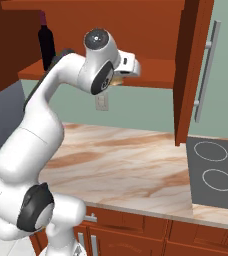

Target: Get the candle and the wine from the cabinet and move them to the dining counter.

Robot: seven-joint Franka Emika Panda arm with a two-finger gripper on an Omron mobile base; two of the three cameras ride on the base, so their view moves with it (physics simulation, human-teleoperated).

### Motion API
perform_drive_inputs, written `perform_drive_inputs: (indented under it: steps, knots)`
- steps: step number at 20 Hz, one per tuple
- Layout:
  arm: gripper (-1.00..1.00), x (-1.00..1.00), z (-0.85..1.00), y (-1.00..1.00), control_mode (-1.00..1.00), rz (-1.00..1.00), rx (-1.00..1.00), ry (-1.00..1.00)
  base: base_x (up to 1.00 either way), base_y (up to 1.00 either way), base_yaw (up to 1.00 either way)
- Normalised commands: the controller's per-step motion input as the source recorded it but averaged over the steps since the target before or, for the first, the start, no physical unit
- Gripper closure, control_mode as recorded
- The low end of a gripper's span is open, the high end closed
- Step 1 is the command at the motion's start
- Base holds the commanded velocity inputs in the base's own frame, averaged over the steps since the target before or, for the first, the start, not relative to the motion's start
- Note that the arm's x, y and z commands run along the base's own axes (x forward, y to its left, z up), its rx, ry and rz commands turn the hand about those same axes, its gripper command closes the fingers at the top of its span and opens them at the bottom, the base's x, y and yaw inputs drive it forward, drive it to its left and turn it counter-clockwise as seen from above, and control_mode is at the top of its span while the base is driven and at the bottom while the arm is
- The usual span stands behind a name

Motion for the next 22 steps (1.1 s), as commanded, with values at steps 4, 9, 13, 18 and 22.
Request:
perform_drive_inputs:
  steps: [4, 9, 13, 18, 22]
  knots:
    - [1.00, -1.00, 0.00, 0.34, -1.00, -0.07, 0.01, 0.03, 0.00, 0.00, 0.00]
    - [1.00, -1.00, -0.19, 0.48, -1.00, -0.08, 0.00, 0.02, 0.00, 0.00, 0.00]
    - [1.00, -1.00, -0.30, 0.40, -1.00, -0.07, 0.00, 0.09, 0.00, 0.00, 0.00]
    - [1.00, -1.00, -0.28, 0.18, -1.00, 0.00, 0.02, 0.13, 0.00, 0.00, 0.00]
    - [1.00, -0.84, -0.24, 0.05, -1.00, 0.00, 0.03, 0.10, 0.00, 0.00, 0.00]
